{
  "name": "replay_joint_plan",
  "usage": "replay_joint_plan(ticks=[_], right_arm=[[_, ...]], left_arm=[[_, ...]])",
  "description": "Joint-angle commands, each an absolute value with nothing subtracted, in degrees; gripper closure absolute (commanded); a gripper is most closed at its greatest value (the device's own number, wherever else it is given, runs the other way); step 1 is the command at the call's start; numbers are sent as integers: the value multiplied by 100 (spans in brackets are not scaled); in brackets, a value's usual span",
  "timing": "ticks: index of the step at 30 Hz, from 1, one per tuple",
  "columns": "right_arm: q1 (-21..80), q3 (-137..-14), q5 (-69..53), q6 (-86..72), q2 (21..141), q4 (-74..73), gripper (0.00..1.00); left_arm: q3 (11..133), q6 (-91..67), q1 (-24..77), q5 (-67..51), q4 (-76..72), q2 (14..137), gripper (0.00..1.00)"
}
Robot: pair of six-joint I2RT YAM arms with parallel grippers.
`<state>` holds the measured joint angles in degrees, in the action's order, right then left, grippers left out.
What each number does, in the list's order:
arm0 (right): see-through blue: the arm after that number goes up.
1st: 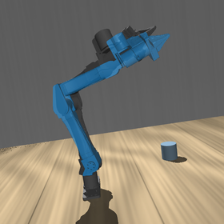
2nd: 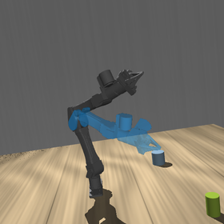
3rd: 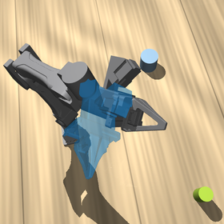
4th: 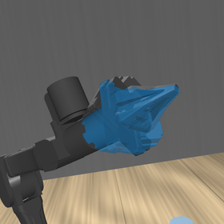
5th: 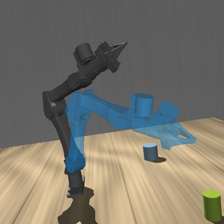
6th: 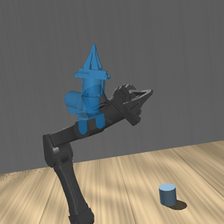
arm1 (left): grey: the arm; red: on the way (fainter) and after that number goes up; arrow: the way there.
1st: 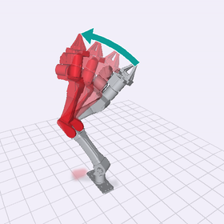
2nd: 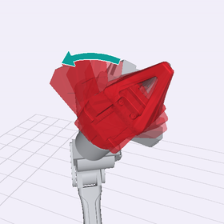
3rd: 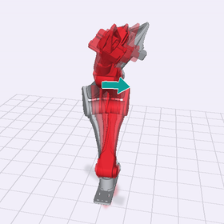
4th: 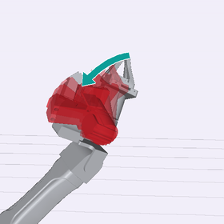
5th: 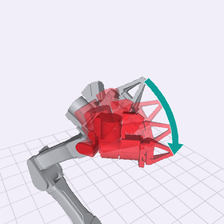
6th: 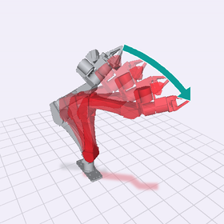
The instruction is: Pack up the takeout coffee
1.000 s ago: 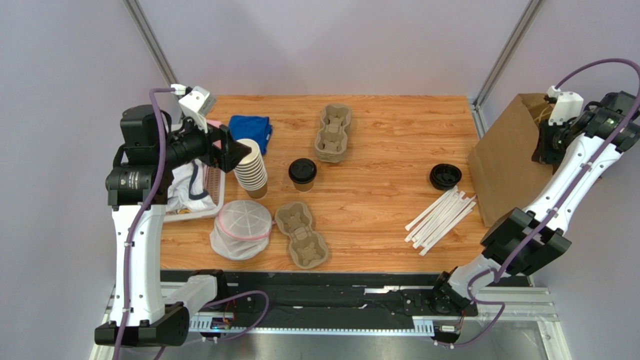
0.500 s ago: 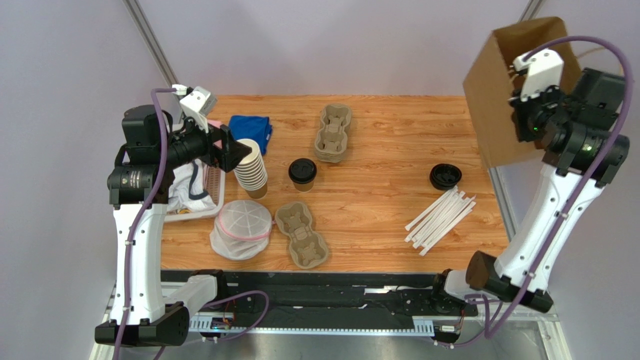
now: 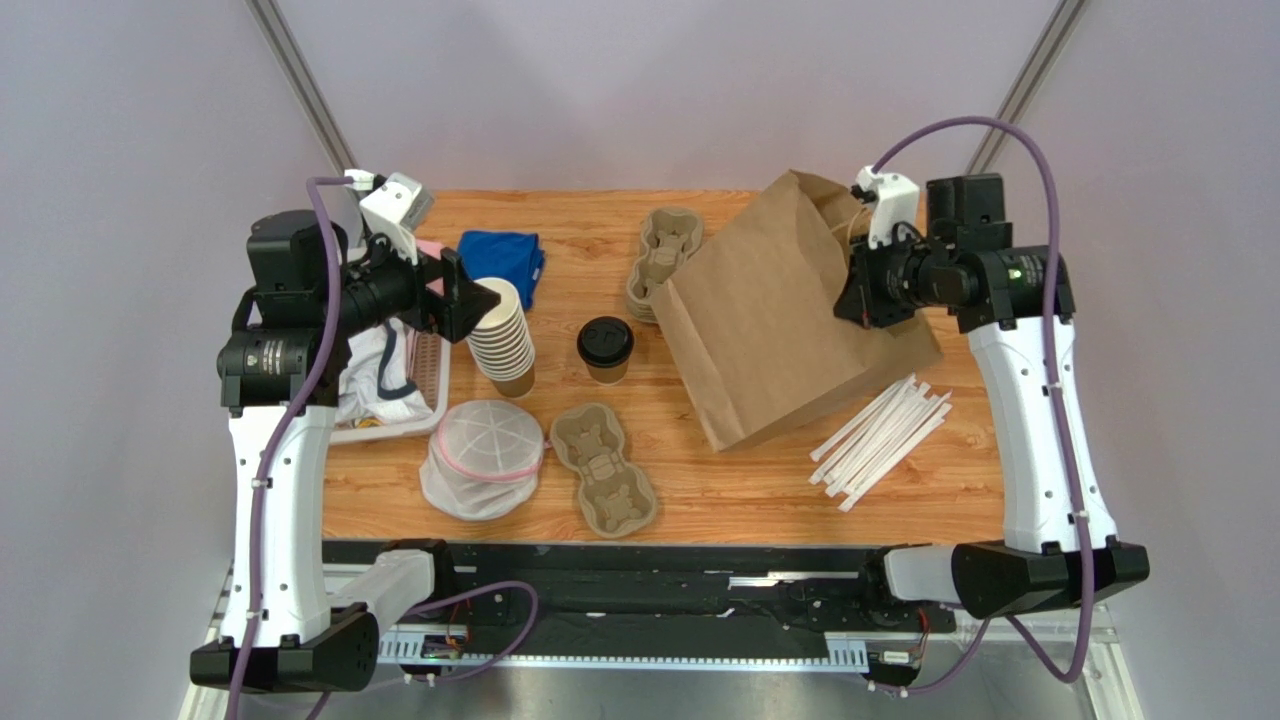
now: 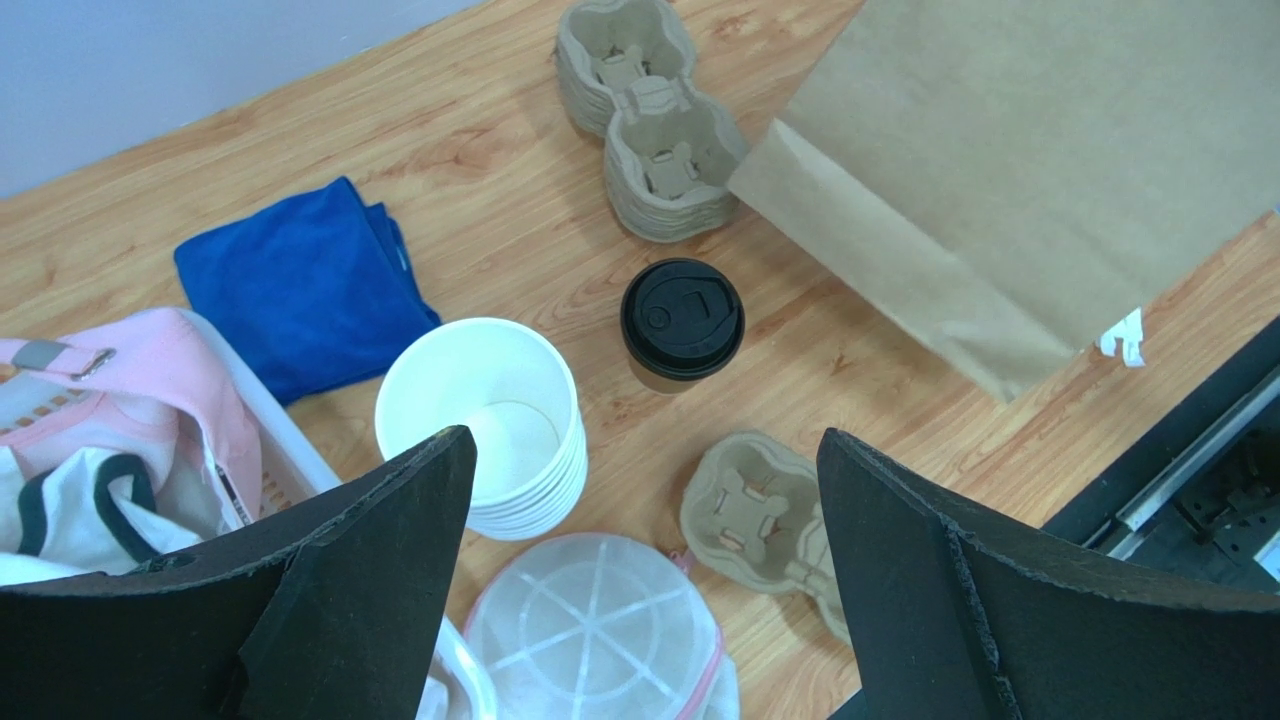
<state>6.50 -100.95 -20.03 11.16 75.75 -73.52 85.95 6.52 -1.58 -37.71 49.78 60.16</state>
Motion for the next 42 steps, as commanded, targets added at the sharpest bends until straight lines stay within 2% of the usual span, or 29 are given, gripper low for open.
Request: replay_joint_plan(ticks=[1,8,15,22,32,33,35,36,38,39,42], right_arm=[[966,-9598,-2074,264,7234,-6786,100],[1108,-9711,-2259,61,7067,-6812,100],[1046,-9976,-1784,211,6443,-6917,100],[1055,-9186,-1819,44,6363,-6768,100],[1371,-8772,-2029,-439,6881,-6557,100],[1380,-8806,-2187,-448,6899,-6557,86],[1380,-8929,-2616,-396,6969,-6565,64],[1371,-9112,-2758,-361,7005,-6592,47],[1397,-9324,-3179,-273,7075,-6662,32],[1397,-9604,-3356,-133,7119,-6706,21],[1389,-10167,-3612,330,7216,-7030,6]], left_arm=[[8622,668,-150,-3700,4878,6081,7],[8631,536,-149,-3709,4860,6205,7],[8613,571,-150,-3709,4887,6240,7],[8727,501,-150,-3771,4878,6451,7],[8543,501,-149,-3727,4860,6363,7],[8543,510,-149,-3718,4860,6372,7],[8587,501,-150,-3700,4860,6398,7],[8604,510,-149,-3700,4852,6416,7],[8587,501,-149,-3735,4860,6451,7],[8578,501,-149,-3753,4886,6460,7],[8596,545,-149,-3867,5009,6478,7]])
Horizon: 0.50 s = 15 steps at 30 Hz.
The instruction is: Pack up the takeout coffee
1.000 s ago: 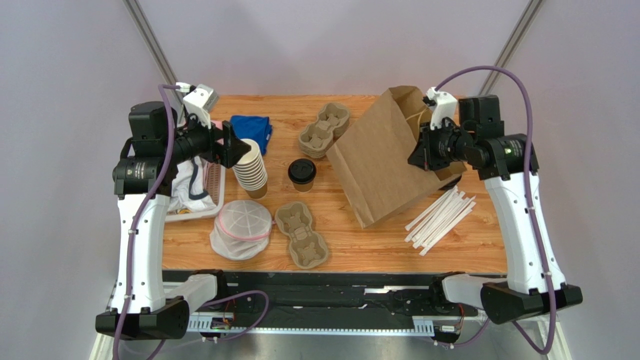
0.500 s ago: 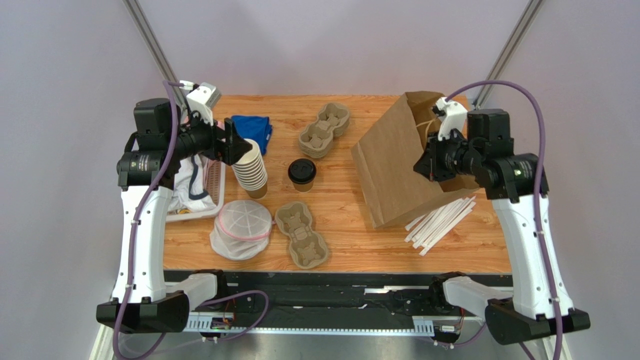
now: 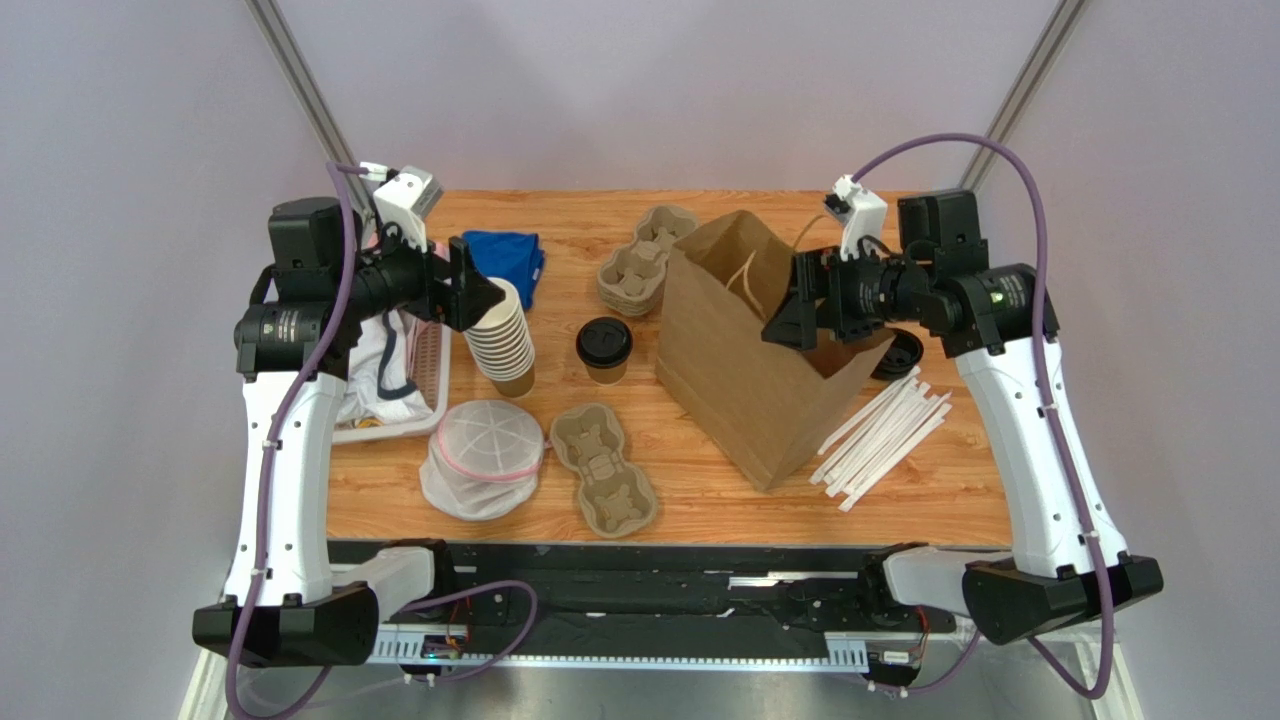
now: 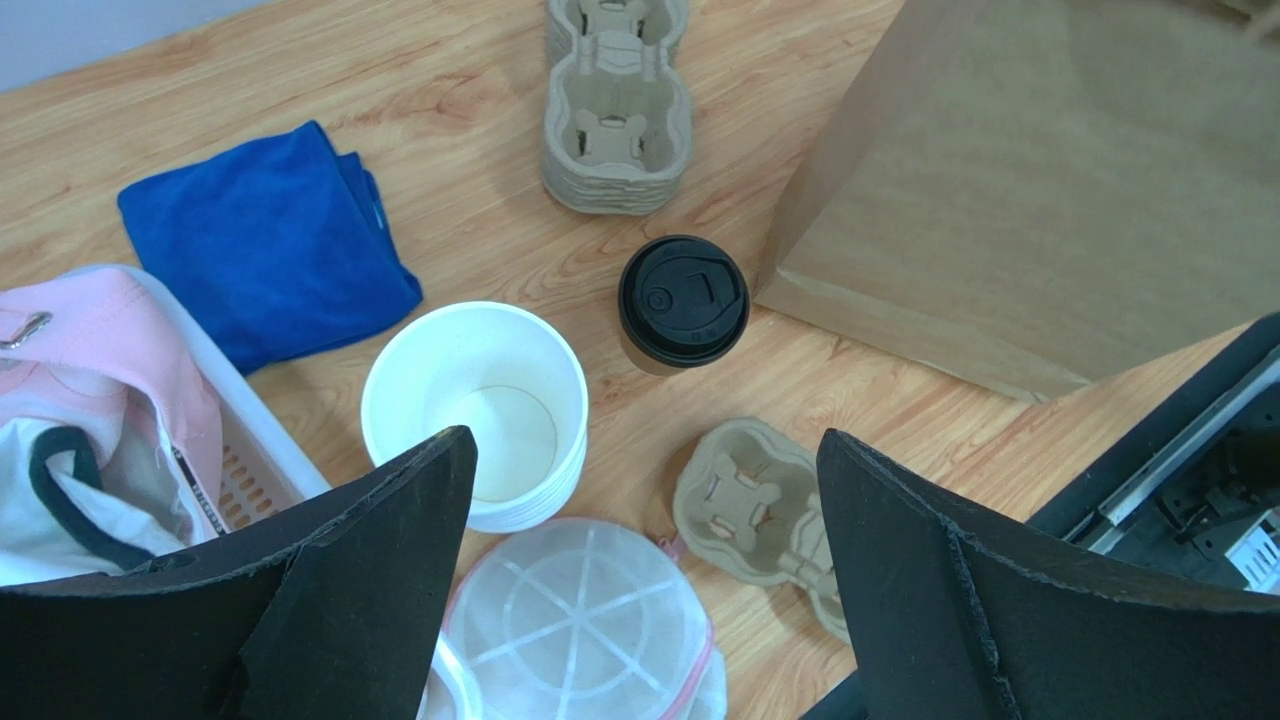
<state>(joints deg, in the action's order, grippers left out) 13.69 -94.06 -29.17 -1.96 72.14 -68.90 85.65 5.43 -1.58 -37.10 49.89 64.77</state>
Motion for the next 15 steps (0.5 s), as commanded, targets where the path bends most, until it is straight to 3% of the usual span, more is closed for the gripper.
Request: replay_joint_plan(ticks=[1,7,15], right_arm=[[1389,-10639,-3612,447,7242,-7101,5],[1389,-11680,-3201,1273,7304,-7041,4],[1432,-12919,-2479,2345,8357,-7654,9]], left_arm=[[8613,606,-158,-3937,5045,6495,7],[8701,791,-149,-4148,5186,6504,7],[8666,791,-158,-4166,5168,6539,7]])
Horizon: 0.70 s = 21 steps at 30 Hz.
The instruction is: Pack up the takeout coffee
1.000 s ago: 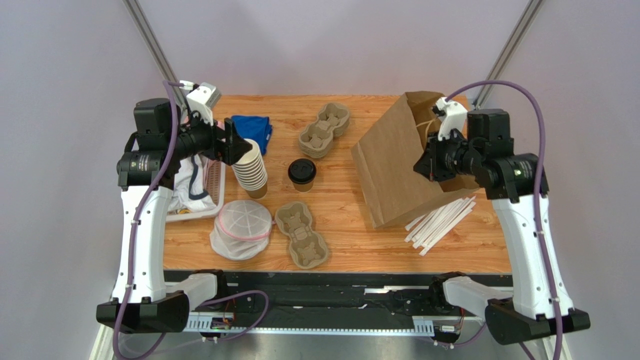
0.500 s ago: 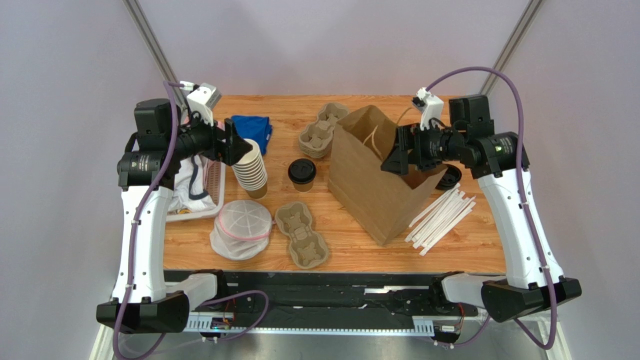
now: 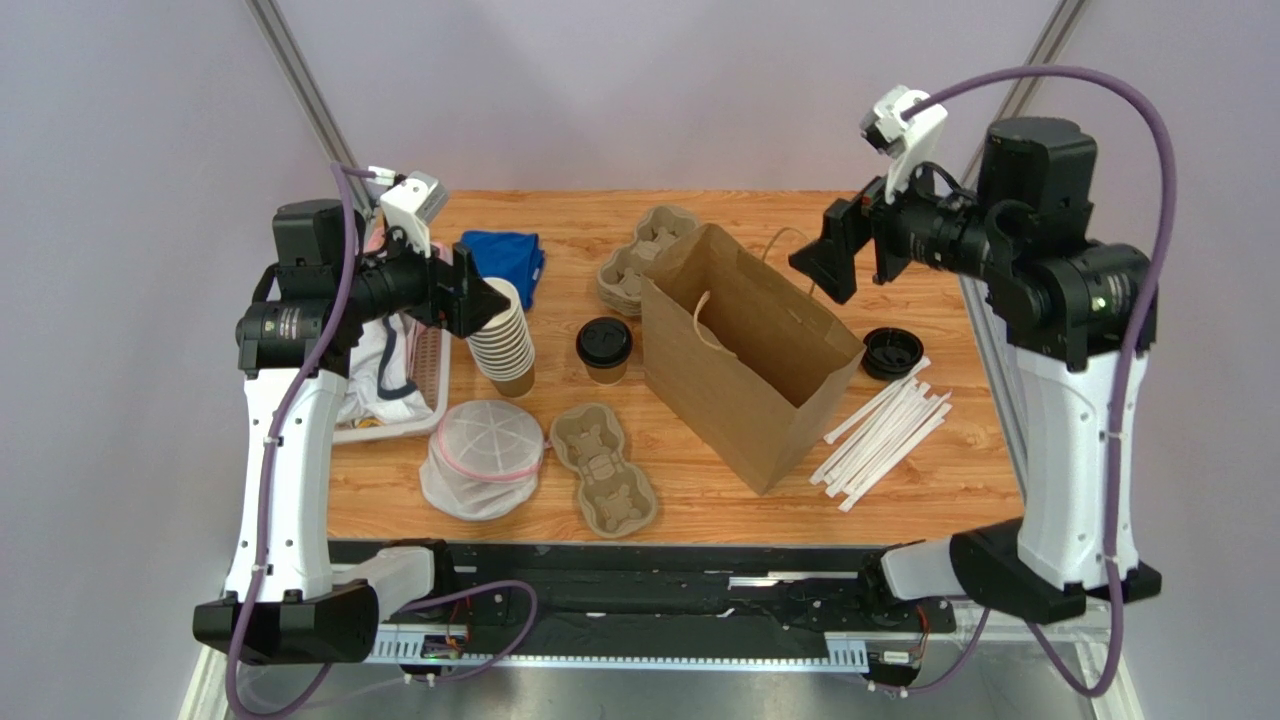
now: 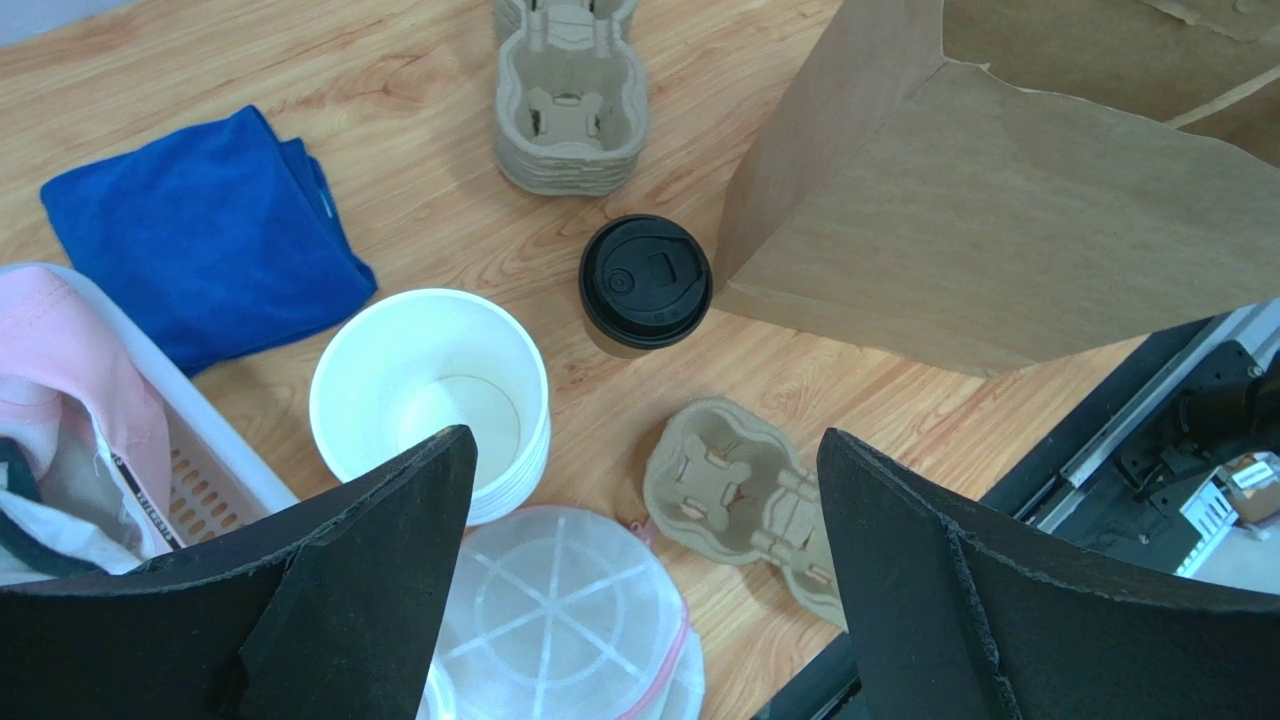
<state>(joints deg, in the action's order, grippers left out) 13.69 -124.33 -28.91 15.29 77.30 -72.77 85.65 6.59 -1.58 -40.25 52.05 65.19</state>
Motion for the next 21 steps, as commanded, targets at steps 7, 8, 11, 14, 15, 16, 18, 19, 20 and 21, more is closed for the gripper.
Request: replay_joint_plan(ticks=[7,8,11,14,15,16,18,19,20,21], right_arm=[[1986,-13298,-1873,3287,8911,-7506,15],[2047,-13289,-1881,3331,8956,-7480,19],[2206,-13201,-1899,3471,9149,-7444,22],[2390,-13140,-1714,3630,9386,-7392,24],[2425,-13157,-1679,3691,9465,-7383,25],[2434,-13227,-1618,3726,9631,-7383,26],[2434,-13324,-1547,3779,9808,-7426,29],[2435,-13385,-1495,3797,9965,-7462,30],[2435,-13473,-1477,3779,10036,-7497,31],[2435,-13482,-1468,3762,10089,-7567,32]], left_arm=[[8631,782,-150,-4175,5142,6574,7],[8622,774,-149,-4175,5124,6574,7],[8596,774,-158,-4157,5107,6557,7],[8561,782,-149,-4131,5098,6548,7],[8561,782,-149,-4140,5098,6548,7],[8561,782,-158,-4140,5098,6539,7],[8543,774,-158,-4140,5098,6513,7],[8534,782,-150,-4131,5098,6495,7],[8508,791,-158,-4131,5098,6469,7],[8508,791,-158,-4122,5089,6451,7]])
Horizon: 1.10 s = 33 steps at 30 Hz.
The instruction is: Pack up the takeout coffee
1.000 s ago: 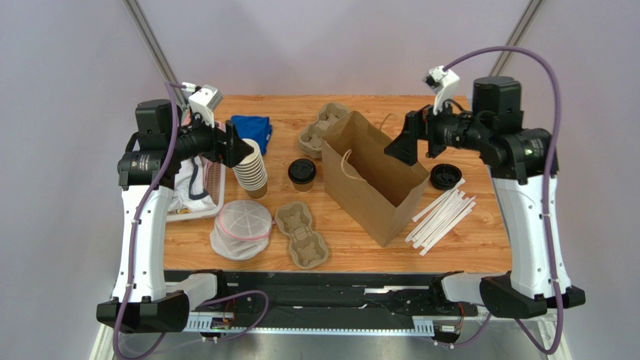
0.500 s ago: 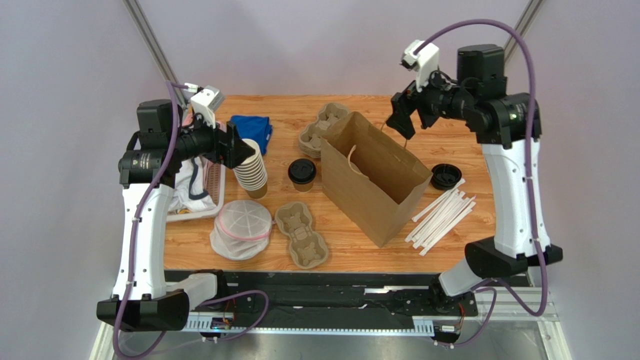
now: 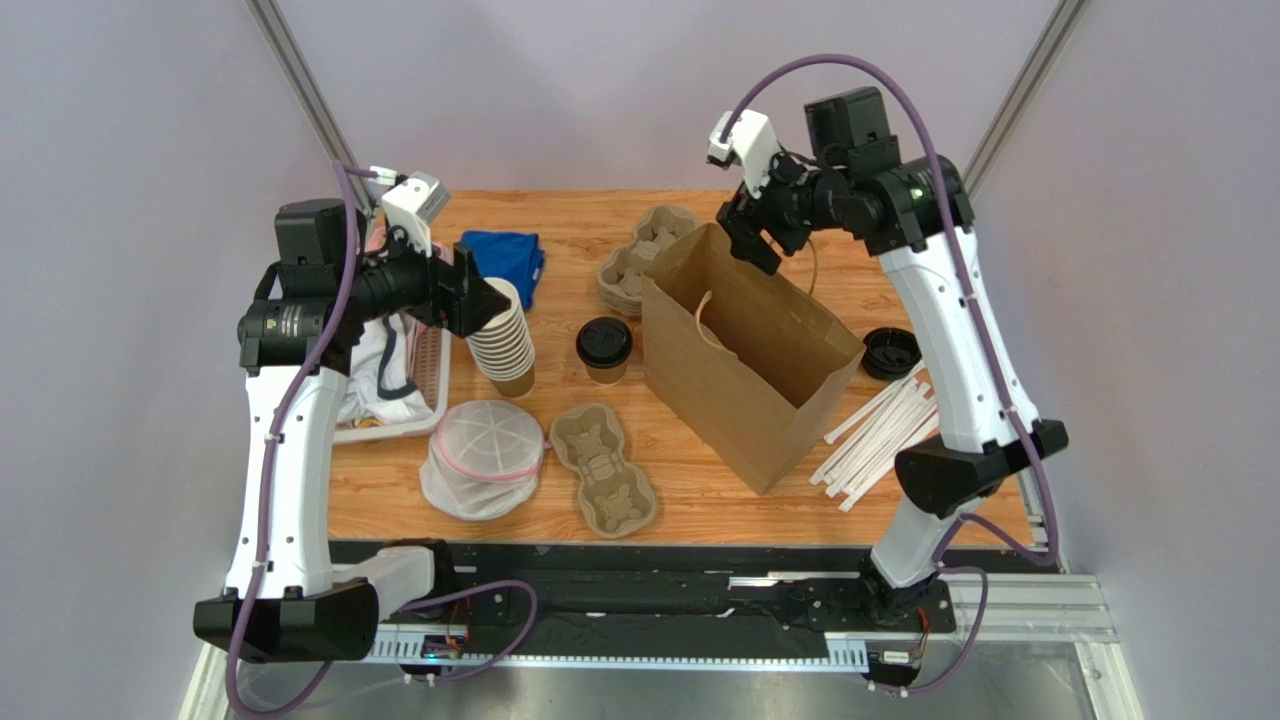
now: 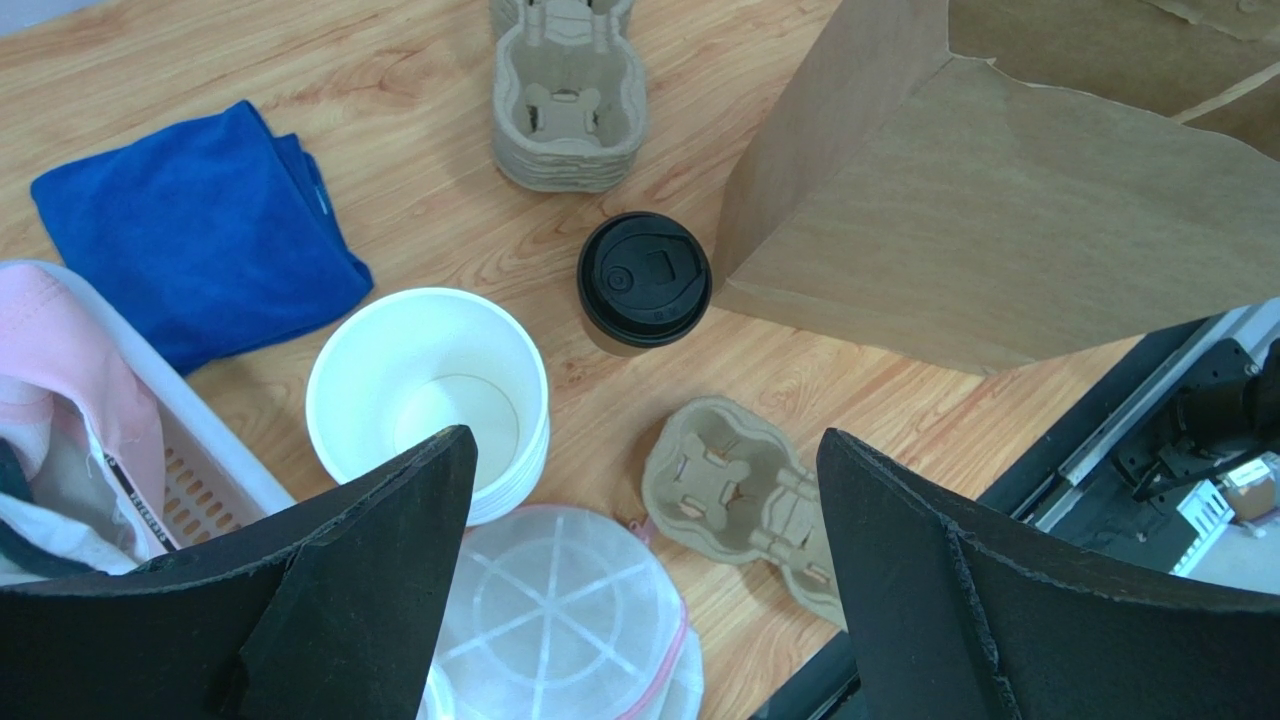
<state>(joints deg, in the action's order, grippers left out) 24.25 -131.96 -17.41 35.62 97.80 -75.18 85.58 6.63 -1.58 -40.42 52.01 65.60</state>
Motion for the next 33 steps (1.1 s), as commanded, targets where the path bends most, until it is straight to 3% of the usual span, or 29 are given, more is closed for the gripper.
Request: replay_joint_plan(ticks=[1,7,9,10,13,22,27,33], right_arm=[[2435,-13474,-1511,3701,10142,-7593,32],[2435,-13158,-1538,3288,10204,-7919,39],[2435,-12974,-1556,3068,10178,-7998,53],[2435,-12929,-1486,2989,10178,-7989,73],[2426,-12955,-1311,2585,10230,-8077,99],[1943,-13201,-1089,926,10204,-8349,100],[1706,-12508,-817,414,9652,-8077,100],[1345,-11656,-1510,87,9300,-8174,99]], left_arm=[[8482,782,-158,-4105,5080,6442,7],[8288,712,-158,-4087,4940,6346,8],[8236,694,-149,-4104,4887,6328,8],[8227,694,-149,-4113,4869,6328,8],[8218,703,-149,-4104,4869,6311,8],[8007,712,-158,-4087,4747,6205,8],[7928,607,-158,-4131,4650,6249,8],[7998,405,-158,-4184,4562,6451,8]])
